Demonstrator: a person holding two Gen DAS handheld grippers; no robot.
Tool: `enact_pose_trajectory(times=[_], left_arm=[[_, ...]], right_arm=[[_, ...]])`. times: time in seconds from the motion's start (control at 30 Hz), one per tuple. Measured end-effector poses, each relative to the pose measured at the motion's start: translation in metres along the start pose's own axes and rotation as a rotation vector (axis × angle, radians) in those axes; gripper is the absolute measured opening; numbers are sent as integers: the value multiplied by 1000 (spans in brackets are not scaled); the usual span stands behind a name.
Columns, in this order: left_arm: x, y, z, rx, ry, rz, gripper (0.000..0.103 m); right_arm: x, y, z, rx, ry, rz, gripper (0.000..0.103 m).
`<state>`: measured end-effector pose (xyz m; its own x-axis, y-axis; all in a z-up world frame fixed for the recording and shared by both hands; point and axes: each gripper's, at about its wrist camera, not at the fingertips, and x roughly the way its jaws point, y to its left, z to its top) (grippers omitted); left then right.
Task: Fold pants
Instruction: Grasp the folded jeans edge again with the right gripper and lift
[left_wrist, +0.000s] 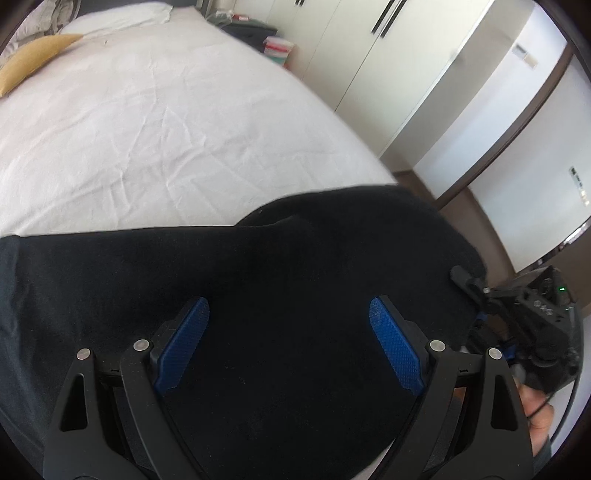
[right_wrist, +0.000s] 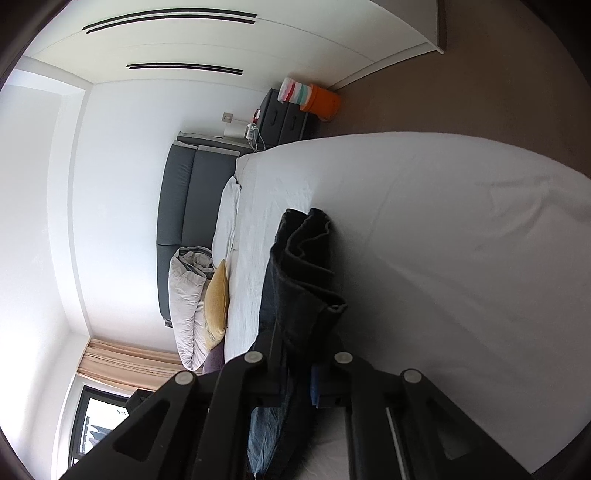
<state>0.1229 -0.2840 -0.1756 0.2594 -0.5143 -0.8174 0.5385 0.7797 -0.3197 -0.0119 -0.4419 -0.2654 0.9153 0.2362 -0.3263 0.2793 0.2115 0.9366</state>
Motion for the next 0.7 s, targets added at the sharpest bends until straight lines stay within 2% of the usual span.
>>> enact_pose_trajectory(times=[0.17,0.27,0.4,0.53,0.7], left_arm=[[0,6,2,-39,-10,-22,88],[-17,21,2,-117,-49,-99,88],[-40,51,0,-201,-80,-128,88],[-63,94,-8,-310,-102,-177,88],[-84,141,-24,-467,-122,-347,90]], right_arm=[[0,11,-1,-64,-6,-59,9],[0,25,-3,-116,-13,-98,9],[1,57,-12,-234,-26,-151,9],[16,111,-43,-470,3,-190,9],[56,177,-137,-914,152,-241,9]])
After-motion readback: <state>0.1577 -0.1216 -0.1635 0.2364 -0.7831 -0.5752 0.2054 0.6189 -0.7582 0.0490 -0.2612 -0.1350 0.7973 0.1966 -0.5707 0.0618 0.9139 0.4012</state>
